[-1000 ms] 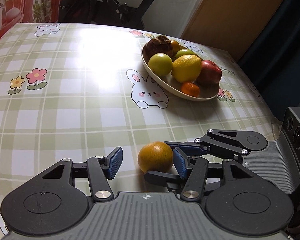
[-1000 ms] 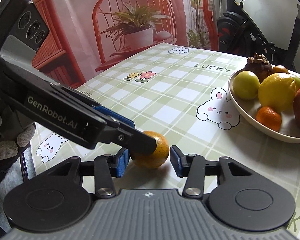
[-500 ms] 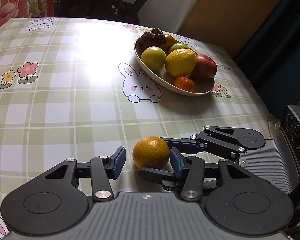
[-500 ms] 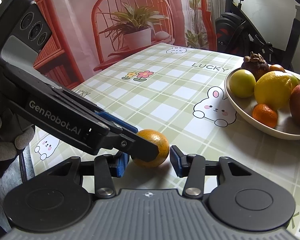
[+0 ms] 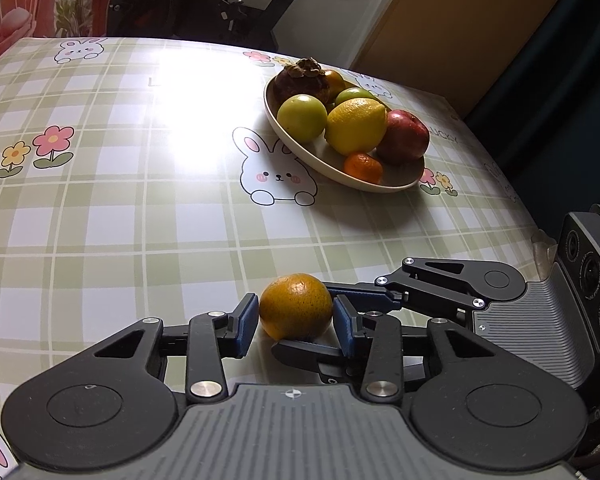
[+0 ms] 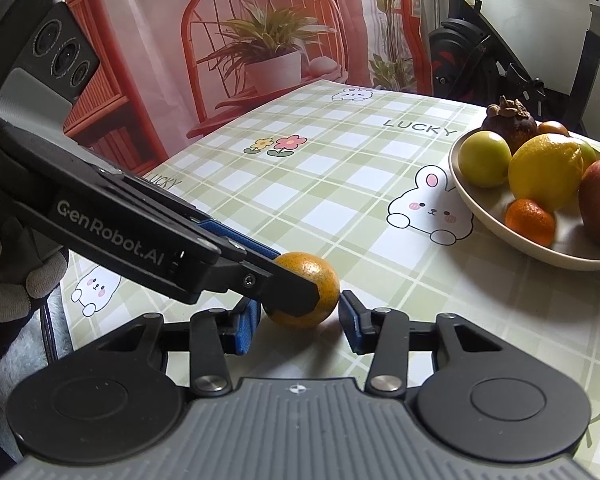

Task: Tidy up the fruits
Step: 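Close the left tool on the dark orange, then carry the orange onto the plate and open the left tool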

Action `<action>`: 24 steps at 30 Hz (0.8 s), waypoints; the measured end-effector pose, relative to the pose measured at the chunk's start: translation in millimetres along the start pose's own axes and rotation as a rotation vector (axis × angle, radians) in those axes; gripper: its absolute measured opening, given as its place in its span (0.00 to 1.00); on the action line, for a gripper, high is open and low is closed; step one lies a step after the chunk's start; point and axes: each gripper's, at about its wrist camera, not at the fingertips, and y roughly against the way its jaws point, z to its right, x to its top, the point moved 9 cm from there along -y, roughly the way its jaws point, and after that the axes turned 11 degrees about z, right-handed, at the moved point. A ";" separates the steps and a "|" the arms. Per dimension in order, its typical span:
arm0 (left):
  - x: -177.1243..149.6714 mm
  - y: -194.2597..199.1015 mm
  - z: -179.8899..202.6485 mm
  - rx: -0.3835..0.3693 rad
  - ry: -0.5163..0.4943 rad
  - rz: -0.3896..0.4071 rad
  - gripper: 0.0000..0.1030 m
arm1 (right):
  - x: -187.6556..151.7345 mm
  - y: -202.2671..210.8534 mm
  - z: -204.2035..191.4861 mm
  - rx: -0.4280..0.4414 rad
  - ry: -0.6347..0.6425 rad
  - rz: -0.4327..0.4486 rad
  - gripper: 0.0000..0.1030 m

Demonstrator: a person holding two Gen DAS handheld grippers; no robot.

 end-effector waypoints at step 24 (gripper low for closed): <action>97.3 -51.7 43.5 -0.027 -0.107 0.071 0.42 | 65.6 8.9 86.9 -0.185 0.000 0.135 0.44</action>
